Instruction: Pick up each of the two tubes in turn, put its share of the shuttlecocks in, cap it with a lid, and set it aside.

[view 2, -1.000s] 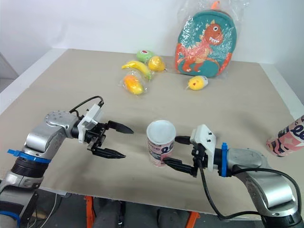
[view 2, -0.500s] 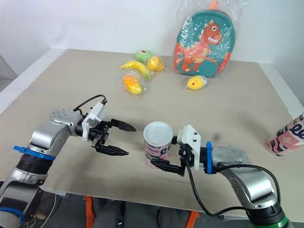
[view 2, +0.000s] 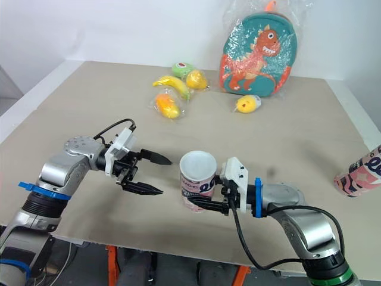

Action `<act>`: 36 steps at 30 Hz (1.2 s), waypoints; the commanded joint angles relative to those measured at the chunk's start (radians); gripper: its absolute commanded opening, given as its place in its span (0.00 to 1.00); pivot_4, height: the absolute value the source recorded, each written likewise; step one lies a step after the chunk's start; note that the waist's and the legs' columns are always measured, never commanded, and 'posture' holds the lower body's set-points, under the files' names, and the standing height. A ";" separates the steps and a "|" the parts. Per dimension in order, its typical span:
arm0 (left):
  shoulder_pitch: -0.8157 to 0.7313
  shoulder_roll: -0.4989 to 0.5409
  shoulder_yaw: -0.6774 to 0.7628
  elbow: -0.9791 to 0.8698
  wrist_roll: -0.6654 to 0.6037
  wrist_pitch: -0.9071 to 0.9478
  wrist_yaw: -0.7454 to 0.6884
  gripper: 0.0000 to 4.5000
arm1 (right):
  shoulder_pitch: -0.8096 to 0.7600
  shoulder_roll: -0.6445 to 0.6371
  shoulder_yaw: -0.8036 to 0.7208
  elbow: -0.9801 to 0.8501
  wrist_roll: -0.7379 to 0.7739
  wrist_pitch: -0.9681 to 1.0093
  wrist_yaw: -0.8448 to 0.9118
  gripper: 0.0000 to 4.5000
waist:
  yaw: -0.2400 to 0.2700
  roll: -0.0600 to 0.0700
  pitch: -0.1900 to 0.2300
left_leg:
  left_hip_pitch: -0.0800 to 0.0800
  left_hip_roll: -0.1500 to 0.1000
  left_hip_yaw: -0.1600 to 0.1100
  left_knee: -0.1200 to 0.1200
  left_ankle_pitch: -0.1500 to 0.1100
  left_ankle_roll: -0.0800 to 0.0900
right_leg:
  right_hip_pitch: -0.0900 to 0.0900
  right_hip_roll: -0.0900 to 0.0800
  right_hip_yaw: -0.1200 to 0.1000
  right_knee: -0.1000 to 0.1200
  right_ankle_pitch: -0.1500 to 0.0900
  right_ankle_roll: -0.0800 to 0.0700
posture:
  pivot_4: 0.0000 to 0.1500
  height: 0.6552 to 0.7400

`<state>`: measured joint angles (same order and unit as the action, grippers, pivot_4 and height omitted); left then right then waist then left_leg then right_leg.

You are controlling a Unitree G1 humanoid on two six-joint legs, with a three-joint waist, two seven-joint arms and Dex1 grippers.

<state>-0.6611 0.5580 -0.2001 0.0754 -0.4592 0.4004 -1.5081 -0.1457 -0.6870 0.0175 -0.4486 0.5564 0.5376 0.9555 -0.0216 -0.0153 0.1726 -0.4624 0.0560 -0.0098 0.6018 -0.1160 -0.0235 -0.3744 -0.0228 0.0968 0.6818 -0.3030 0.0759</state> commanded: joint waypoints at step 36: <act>-0.212 -0.316 0.087 0.235 -0.038 -0.108 0.122 1.00 | 0.066 -0.002 -0.594 0.522 -0.035 -0.102 -0.336 0.97 | -0.006 0.004 -0.001 | 0.001 -0.004 0.000 0.000 0.000 0.000 | 0.001 -0.002 0.003 0.000 0.001 0.003 | 1.00 0.88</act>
<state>-0.8459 0.2455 -0.1469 0.3241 -0.4738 0.2916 -1.3960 -0.0798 -0.6758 -0.5559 0.1211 0.5062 0.4373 0.6220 -0.0277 -0.0117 0.1715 -0.4615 0.0518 -0.0094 0.6015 -0.1159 -0.0232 -0.3732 -0.0245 0.1001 0.6817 -0.3025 0.0790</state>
